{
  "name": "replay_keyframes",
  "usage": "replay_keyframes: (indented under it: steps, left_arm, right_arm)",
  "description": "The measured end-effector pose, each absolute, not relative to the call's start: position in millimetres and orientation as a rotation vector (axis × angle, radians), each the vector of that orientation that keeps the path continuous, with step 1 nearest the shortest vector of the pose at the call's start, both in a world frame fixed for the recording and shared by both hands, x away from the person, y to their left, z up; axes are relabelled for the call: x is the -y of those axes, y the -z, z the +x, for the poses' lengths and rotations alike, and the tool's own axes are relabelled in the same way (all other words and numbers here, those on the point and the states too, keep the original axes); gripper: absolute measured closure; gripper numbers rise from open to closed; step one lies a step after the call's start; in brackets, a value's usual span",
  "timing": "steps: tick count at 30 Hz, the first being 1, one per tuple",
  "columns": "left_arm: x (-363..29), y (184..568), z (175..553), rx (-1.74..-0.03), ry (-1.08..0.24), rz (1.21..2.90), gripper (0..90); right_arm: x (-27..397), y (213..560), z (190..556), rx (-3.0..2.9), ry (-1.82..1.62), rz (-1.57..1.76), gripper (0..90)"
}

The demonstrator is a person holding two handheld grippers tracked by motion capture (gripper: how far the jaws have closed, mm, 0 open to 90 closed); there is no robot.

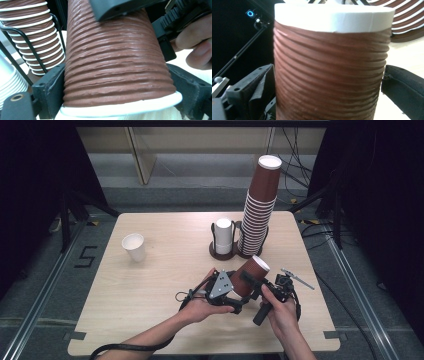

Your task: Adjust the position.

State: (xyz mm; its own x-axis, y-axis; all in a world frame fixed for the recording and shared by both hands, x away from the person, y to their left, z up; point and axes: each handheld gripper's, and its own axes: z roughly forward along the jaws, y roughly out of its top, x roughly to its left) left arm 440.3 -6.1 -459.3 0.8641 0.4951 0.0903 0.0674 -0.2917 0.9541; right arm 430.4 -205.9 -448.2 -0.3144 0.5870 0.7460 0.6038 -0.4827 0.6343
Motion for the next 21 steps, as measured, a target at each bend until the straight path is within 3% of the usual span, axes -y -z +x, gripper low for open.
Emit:
replay_keyframes:
  steps: [21]
  left_arm:
    - [-31.6,450.7,439.7,-0.400,-0.493,1.951,11.2]
  right_arm:
    - [219.0,450.2,413.3,1.850,1.949,-1.696,0.4]
